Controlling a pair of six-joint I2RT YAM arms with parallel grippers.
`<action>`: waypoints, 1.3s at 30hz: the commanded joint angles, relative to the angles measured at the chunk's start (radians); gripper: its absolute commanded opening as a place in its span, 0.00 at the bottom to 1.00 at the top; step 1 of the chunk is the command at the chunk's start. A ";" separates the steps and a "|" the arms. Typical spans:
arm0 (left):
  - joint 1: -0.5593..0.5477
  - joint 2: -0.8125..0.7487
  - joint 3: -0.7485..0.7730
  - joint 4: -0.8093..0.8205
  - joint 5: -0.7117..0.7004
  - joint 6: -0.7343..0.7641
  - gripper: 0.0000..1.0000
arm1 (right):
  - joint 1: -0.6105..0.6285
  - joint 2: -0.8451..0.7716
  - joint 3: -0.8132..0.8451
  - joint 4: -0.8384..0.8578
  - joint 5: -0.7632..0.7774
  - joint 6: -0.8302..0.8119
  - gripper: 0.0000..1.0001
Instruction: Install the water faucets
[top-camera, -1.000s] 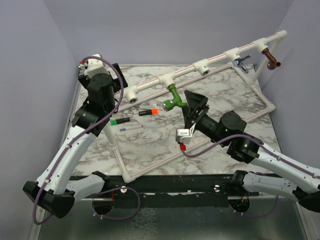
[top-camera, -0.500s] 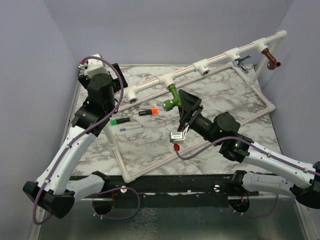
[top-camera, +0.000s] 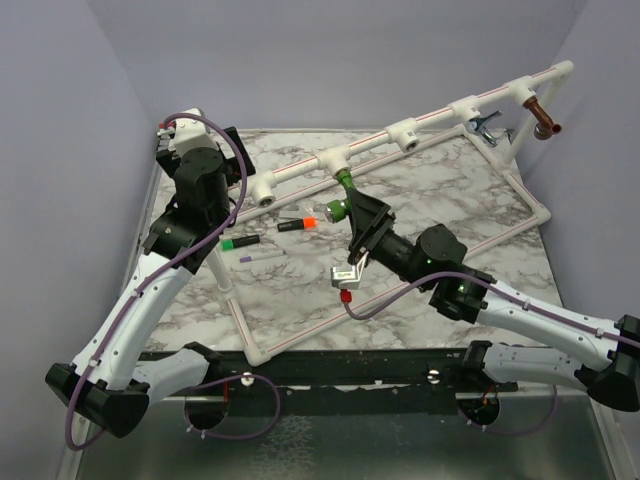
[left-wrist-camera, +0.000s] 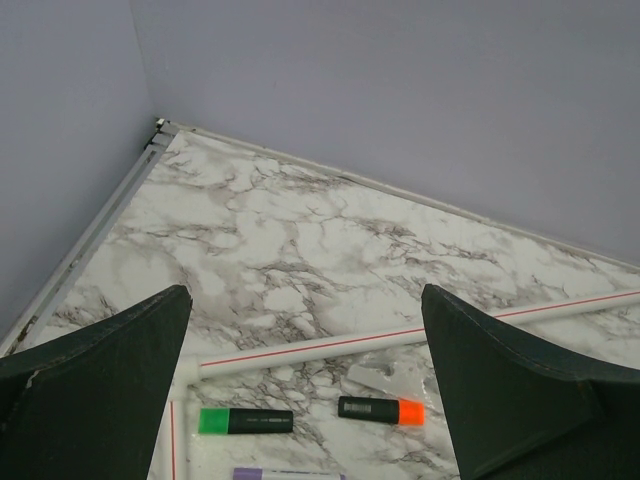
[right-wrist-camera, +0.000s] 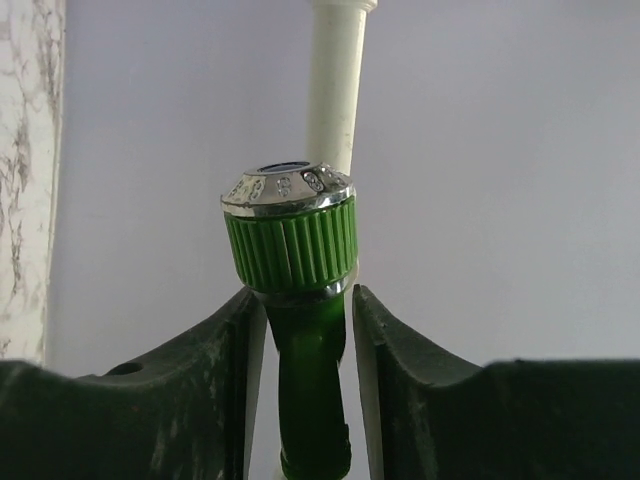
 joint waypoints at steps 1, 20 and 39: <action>-0.043 0.036 -0.107 -0.336 0.149 0.039 0.99 | 0.007 0.012 -0.018 0.054 -0.009 0.029 0.37; -0.043 0.035 -0.109 -0.336 0.142 0.041 0.99 | 0.146 0.117 -0.085 0.549 0.259 0.659 0.00; -0.043 0.031 -0.112 -0.335 0.148 0.037 0.99 | 0.149 0.141 0.008 0.481 0.581 1.997 0.01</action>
